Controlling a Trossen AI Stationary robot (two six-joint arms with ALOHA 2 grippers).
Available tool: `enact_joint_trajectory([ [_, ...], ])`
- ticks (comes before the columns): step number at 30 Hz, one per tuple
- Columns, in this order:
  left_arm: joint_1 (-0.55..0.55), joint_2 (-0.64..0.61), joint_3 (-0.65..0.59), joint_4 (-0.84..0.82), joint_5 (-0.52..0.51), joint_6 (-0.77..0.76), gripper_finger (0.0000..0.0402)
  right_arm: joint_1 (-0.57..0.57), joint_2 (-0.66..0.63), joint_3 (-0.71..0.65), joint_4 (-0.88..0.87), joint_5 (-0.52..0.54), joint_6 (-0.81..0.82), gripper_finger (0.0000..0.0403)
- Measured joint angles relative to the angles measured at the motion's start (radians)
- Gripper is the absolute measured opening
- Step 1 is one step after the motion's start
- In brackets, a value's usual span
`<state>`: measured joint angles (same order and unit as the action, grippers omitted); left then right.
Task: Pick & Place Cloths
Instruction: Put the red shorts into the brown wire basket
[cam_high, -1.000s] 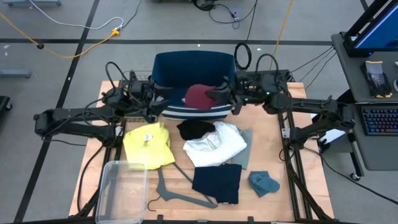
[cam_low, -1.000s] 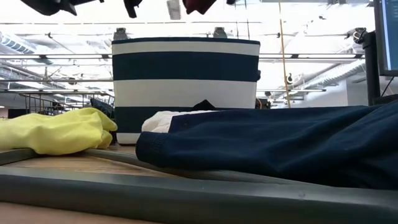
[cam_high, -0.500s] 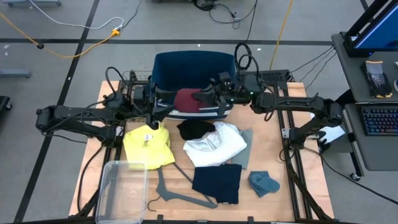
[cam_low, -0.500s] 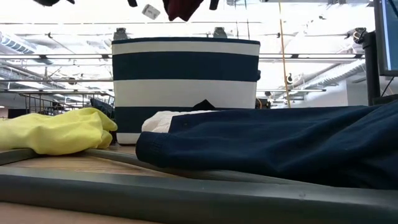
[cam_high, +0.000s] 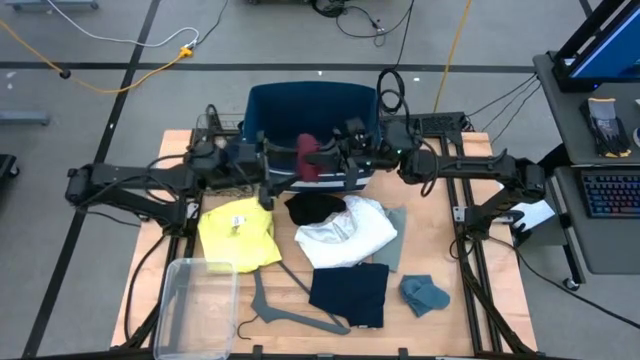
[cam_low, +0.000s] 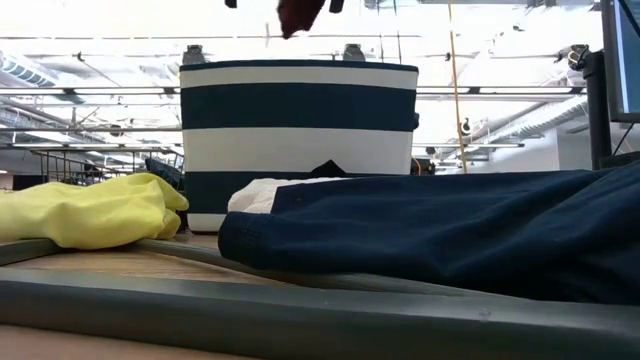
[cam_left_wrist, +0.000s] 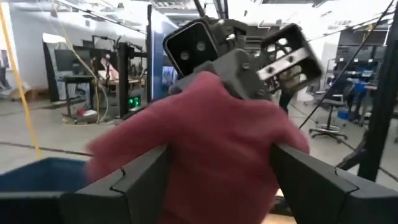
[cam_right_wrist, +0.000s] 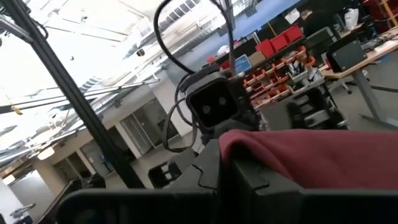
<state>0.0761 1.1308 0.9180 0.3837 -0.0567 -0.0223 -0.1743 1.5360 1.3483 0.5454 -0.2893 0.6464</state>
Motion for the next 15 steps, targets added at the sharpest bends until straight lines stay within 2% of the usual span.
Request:
enact_joint_trajectory([
  [5,0.000,0.077,0.056,0.001,-0.048,0.018,0.0285,0.013,0.000,0.000,-0.009,0.000,0.000,0.0000],
  [12,0.000,0.128,0.096,0.004,-0.050,0.016,0.0283,0.021,-0.001,0.000,-0.010,-0.003,0.012,0.0000],
  [15,0.000,0.128,0.096,-0.006,-0.049,0.008,0.0260,0.025,-0.001,0.000,-0.013,-0.003,0.013,0.0000],
])
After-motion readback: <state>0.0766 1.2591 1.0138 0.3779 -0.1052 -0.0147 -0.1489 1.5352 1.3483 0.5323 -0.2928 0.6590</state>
